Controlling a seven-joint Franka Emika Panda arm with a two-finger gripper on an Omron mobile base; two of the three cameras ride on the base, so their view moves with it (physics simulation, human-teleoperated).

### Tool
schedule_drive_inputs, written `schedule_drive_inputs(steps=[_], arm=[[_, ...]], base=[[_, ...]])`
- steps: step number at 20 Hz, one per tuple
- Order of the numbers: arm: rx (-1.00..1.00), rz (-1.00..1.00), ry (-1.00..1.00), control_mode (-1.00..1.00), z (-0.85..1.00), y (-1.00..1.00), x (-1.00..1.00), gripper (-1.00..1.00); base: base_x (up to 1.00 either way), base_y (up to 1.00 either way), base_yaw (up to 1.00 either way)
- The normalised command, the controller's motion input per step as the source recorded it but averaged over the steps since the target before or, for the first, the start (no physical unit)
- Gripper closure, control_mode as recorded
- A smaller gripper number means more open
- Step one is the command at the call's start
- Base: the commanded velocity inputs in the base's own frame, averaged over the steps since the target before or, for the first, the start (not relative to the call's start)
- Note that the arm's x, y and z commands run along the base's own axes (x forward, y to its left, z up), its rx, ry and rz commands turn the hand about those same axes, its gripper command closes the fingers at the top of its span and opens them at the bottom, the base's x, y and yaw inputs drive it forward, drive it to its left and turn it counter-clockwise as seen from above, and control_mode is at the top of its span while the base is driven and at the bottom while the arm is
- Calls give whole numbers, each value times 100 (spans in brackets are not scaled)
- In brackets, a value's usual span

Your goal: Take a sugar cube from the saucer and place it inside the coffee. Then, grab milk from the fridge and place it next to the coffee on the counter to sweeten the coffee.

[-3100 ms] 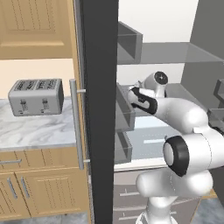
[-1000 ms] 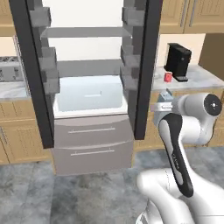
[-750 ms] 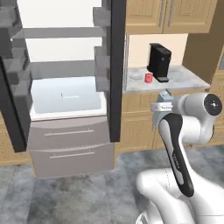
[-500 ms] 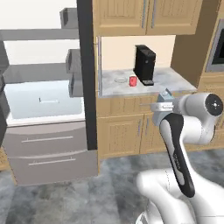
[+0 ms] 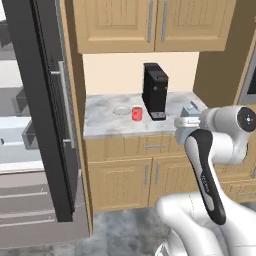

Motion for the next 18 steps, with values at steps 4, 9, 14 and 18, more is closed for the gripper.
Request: schedule_drive_inputs(steps=[4, 9, 14, 18], arm=[[0, 0, 0, 100, 0, 0, 0, 100], [0, 0, 0, 100, 0, 0, 0, 100], [0, 0, 0, 100, 0, 0, 0, 100], [0, 0, 0, 100, 0, 0, 0, 100]], base=[[62, 0, 0], [45, 15, 0], [28, 46, 0], [37, 34, 0]])
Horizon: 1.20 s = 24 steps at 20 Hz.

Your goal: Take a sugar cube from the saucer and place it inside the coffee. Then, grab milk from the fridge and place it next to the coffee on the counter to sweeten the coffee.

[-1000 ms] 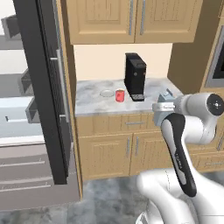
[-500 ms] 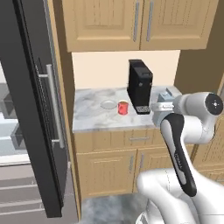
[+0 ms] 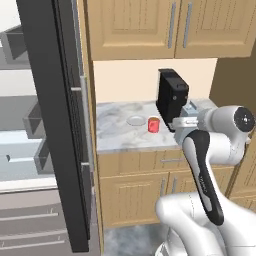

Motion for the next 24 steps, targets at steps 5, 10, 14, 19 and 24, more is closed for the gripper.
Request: schedule_drive_inputs(steps=[5, 10, 14, 19, 24], arm=[[0, 0, 0, 100, 0, 0, 0, 100], [0, 0, 0, 100, 0, 0, 0, 100], [0, 0, 0, 100, 0, 0, 0, 100], [0, 0, 0, 100, 0, 0, 0, 100], [0, 0, 0, 100, 0, 0, 0, 100]], base=[[52, 14, 0], [50, 1, 0], [54, 2, 0], [20, 31, 0], [15, 33, 0]])
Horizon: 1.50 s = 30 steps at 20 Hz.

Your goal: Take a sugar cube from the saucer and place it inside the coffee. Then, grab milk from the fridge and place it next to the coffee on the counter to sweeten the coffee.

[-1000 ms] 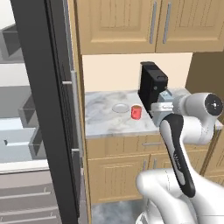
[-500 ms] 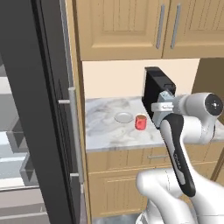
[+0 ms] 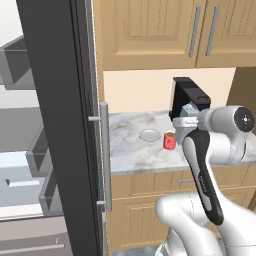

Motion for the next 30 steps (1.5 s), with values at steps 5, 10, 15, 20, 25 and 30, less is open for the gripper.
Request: schedule_drive_inputs(steps=[5, 10, 15, 20, 25, 30], arm=[[0, 0, 1, -100, 0, 0, 1, 100], [0, 7, 0, -100, -10, -61, 14, 100], [0, 22, 2, -100, -15, -84, 15, 100], [0, 16, 7, -100, -44, -42, 19, 100], [0, 21, 1, -100, -64, -32, 11, 100], [0, 12, 4, -100, -49, -12, 49, 100]], base=[[9, 3, 0], [0, 0, 0], [0, 0, 0], [0, 0, 0], [0, 0, 0], [0, 0, 0]])
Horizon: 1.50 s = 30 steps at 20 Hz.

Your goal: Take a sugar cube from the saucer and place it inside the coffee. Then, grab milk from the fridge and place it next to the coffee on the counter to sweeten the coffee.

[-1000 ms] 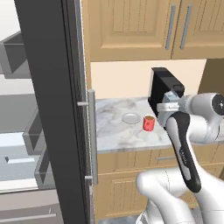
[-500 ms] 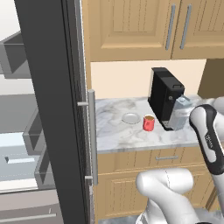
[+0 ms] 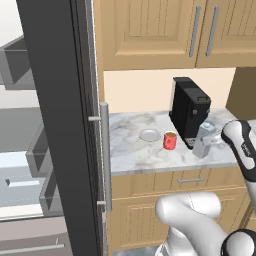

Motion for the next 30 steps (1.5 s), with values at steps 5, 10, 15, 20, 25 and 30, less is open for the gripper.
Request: schedule_drive_inputs(steps=[5, 10, 15, 20, 25, 30], arm=[[0, 5, 5, -100, -26, -7, 58, 100], [0, 0, 11, -100, -36, -10, 32, 100], [0, 0, 7, -100, -42, -6, 12, 100], [0, -1, 0, -100, -25, -1, 15, 100], [0, -6, -5, -100, -9, 3, 26, 100], [1, -7, 0, -100, -15, 1, 29, 100]], base=[[0, 0, 0], [0, 0, 0], [0, 0, 0], [0, 0, 0], [0, 0, 0], [0, 0, 0]])
